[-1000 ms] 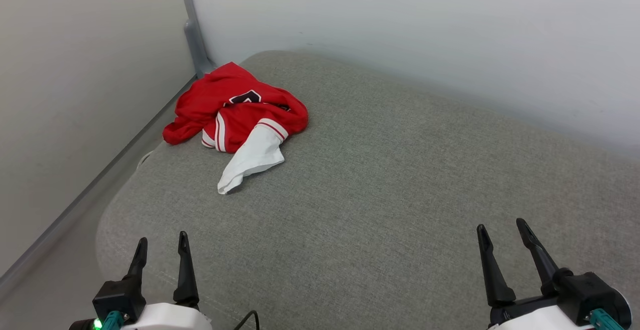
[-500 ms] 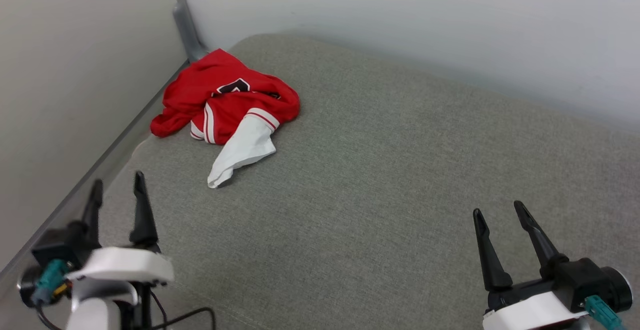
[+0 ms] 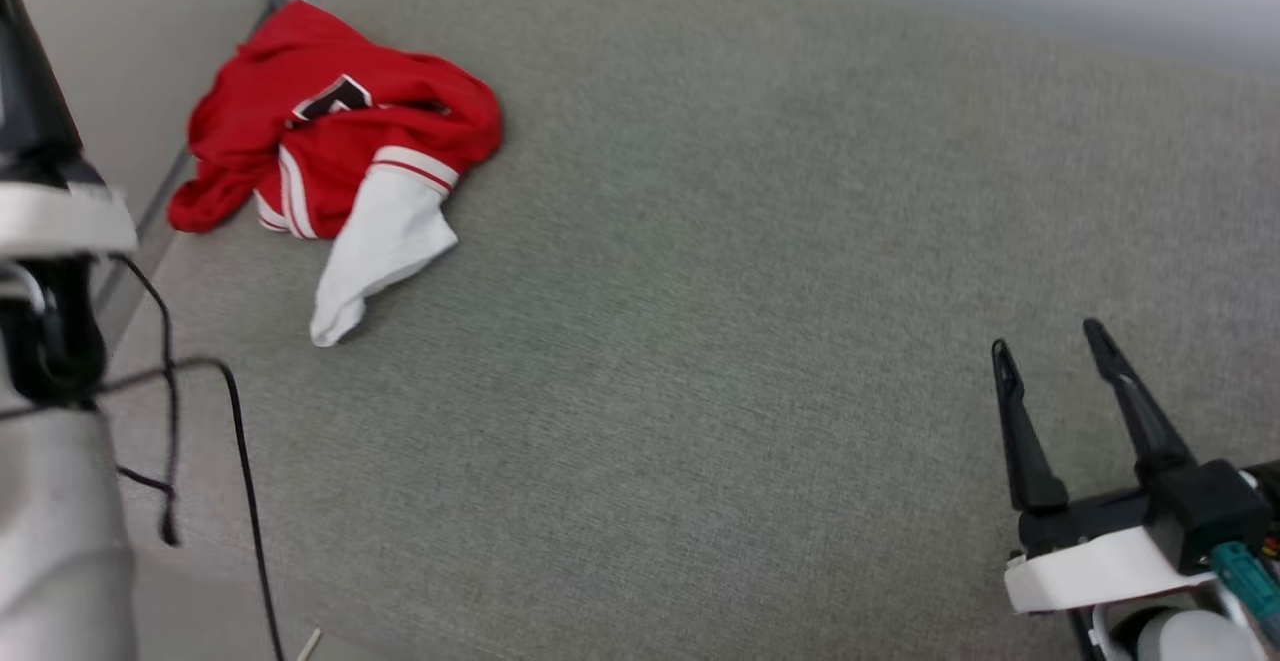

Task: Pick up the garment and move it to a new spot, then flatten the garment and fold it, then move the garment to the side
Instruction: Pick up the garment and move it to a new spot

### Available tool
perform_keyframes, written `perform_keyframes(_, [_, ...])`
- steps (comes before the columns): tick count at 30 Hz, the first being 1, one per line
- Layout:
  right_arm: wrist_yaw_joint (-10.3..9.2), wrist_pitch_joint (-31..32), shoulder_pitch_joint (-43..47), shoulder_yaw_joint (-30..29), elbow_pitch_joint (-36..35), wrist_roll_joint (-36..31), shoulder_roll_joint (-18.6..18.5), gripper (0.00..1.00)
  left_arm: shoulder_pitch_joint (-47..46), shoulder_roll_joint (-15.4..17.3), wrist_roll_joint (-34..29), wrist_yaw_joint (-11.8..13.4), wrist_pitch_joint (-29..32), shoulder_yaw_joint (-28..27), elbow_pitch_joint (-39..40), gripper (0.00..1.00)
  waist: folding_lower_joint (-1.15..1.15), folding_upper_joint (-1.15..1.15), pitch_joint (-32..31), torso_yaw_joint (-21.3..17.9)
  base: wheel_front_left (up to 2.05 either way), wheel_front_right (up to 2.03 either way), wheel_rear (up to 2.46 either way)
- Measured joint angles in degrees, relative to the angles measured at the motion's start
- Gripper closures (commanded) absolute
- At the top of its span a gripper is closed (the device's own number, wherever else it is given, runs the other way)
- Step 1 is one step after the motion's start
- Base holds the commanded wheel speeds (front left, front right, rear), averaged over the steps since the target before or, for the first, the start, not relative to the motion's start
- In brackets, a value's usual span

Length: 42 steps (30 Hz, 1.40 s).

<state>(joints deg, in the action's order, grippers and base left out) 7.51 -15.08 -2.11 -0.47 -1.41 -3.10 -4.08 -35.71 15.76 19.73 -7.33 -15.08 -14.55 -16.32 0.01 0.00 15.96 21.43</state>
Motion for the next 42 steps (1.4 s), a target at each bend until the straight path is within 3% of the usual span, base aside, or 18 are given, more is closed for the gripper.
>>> perform_keyframes(6, [0.0, 0.0, -1.8, -0.3, -2.1, -0.5, -1.6, 0.0, -9.3, 8.7, 6.0, -0.1, 0.5, 9.5, -8.6, 0.0, 0.0, 0.0, 5.1, -1.5, 0.0, 0.0, 0.0])
perform_keyframes(9, [0.0, 0.0, -2.5, -0.3, -3.0, -0.7, -2.2, 0.0, -14.0, 12.9, 9.3, -0.1, 4.3, 16.0, -12.4, 0.0, 0.0, 0.0, 7.3, -2.1, 0.0, 0.0, 0.0])
perform_keyframes(15, [0.0, 0.0, -4.0, 0.0, -4.8, -1.1, -3.0, 0.0, -20.3, 18.7, 19.1, -0.1, 18.0, 29.1, -17.4, 0.0, 0.0, 0.0, 11.0, -3.1, 0.0, 0.0, 0.0])
perform_keyframes(19, [0.0, 0.0, -4.6, -0.1, -6.0, -1.5, -3.3, 0.0, -22.6, 21.1, 27.7, -0.1, 31.1, 36.9, -18.5, 0.0, 0.0, 0.0, 13.2, -3.7, 0.0, 0.0, 0.0])
perform_keyframes(22, [0.0, 0.0, -4.8, -0.4, -6.5, -1.9, -3.4, 0.0, -23.6, 23.3, 30.5, -0.1, 39.6, 42.7, -19.6, 0.0, 0.0, 0.0, 14.7, -4.1, 0.0, 0.0, 0.0])
perform_keyframes(26, [0.0, 0.0, -4.9, -0.7, -6.8, -2.0, -3.6, 0.0, -24.3, 23.7, 35.6, -0.1, 48.8, 48.1, -21.3, 0.0, 0.0, 0.0, 16.5, -4.8, 0.0, 0.0, 0.0])
perform_keyframes(29, [0.0, 0.0, -5.2, -0.8, -7.2, -2.0, -3.7, 0.0, -25.5, 23.6, 37.6, -0.1, 51.5, 50.8, -22.7, 0.0, 0.0, 0.0, 17.7, -5.3, 0.0, 0.0, 0.0])
perform_keyframes(40, [0.02, 0.0, -6.3, -0.8, -7.6, -2.0, -3.6, 0.0, -27.4, 22.2, 41.9, -0.1, 52.5, 57.6, -28.8, 0.0, -0.02, 0.0, 20.1, -6.8, 0.0, 0.0, 0.0])
perform_keyframes(41, [0.01, 0.0, -6.3, -0.9, -7.5, -2.0, -3.5, 0.0, -27.6, 22.2, 42.2, -0.1, 52.1, 58.3, -28.9, 0.4, -0.02, 0.0, 20.0, -6.8, 0.0, 0.0, 0.0])
perform_keyframes(42, [0.01, 0.0, -6.3, -0.9, -7.4, -2.0, -3.5, 0.0, -27.8, 22.1, 42.2, -0.1, 51.1, 58.7, -29.3, 0.93, -0.01, 0.0, 19.9, -6.7, 0.0, 0.0, 0.0])
